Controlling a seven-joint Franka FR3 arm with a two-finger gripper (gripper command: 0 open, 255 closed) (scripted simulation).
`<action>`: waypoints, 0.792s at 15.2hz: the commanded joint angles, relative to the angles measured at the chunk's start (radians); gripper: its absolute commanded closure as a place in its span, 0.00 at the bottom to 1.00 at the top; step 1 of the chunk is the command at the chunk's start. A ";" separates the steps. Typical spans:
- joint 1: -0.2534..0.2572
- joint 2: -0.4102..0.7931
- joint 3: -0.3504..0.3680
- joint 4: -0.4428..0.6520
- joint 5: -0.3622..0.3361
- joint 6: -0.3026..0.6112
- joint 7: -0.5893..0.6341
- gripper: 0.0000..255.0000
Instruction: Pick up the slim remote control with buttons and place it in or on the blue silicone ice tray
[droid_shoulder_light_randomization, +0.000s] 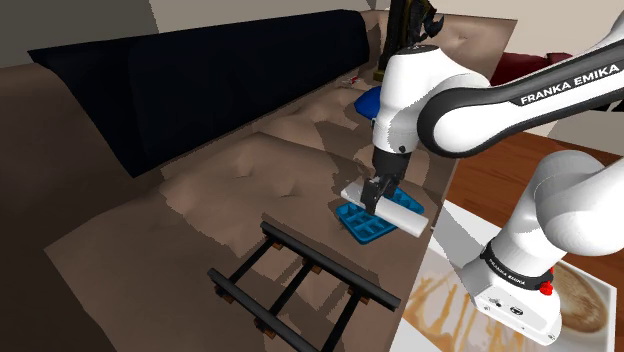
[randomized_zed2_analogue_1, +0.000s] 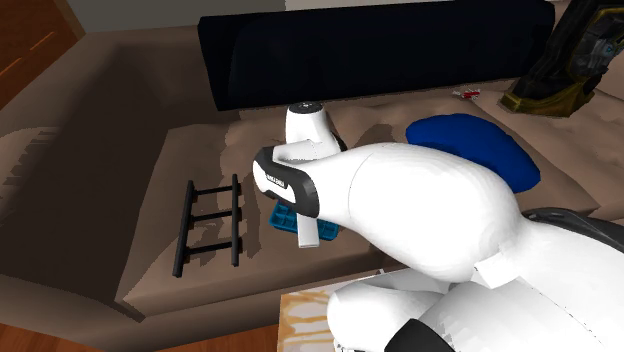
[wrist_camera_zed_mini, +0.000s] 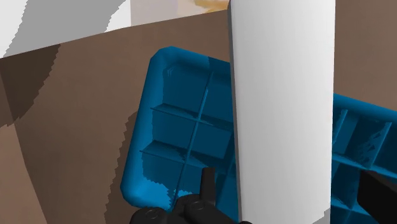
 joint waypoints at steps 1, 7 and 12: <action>-0.002 -0.019 -0.007 0.023 -0.006 -0.042 0.000 0.00; -0.007 -0.060 -0.026 0.093 -0.021 -0.152 0.002 0.00; -0.007 -0.059 -0.026 0.093 -0.021 -0.152 0.002 0.00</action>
